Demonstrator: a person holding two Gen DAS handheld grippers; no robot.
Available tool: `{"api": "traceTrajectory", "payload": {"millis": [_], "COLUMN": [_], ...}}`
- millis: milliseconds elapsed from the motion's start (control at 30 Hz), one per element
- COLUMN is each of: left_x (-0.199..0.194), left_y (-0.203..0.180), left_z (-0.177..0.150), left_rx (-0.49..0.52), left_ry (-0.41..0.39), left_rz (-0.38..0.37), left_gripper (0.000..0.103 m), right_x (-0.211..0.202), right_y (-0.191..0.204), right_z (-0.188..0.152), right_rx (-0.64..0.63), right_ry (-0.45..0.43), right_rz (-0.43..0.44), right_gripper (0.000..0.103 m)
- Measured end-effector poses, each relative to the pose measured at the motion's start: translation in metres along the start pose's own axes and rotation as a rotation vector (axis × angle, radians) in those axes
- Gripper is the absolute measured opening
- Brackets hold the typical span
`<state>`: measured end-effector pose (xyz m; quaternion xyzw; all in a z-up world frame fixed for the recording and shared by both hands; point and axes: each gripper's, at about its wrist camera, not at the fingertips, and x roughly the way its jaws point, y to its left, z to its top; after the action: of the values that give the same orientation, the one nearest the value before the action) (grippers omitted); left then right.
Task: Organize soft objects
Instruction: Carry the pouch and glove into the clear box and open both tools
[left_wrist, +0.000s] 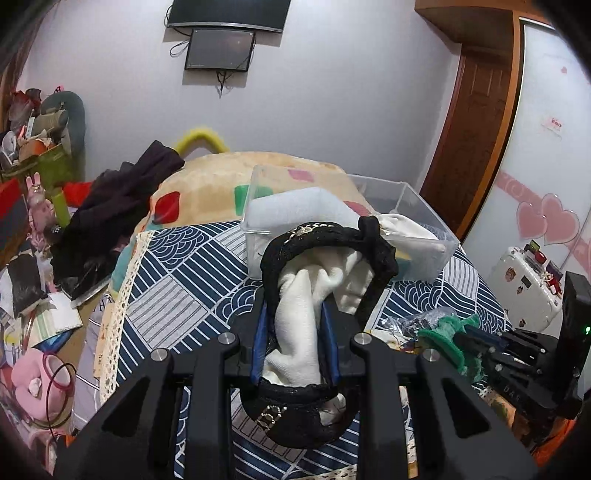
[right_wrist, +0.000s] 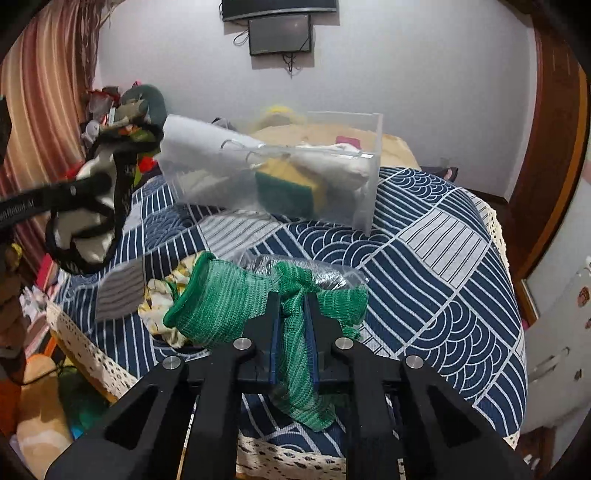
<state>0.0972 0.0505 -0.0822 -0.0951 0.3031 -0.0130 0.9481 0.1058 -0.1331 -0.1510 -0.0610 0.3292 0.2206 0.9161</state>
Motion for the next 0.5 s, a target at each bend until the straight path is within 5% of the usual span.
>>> {"api": "traceTrajectory", "payload": {"millis": [500], "left_x": [-0.013], "left_y": [0.004], "left_z": [0.009], "left_rx": [-0.019], "left_ry": [-0.042], "left_rz": [-0.003], "left_gripper": [0.026], "right_x": [-0.035], "right_y": [-0.008], "right_z": [0.03], "right_rx": [0.027], "right_ry": [-0.18], "right_rz": [-0.031], "right_gripper": [0.005]}}
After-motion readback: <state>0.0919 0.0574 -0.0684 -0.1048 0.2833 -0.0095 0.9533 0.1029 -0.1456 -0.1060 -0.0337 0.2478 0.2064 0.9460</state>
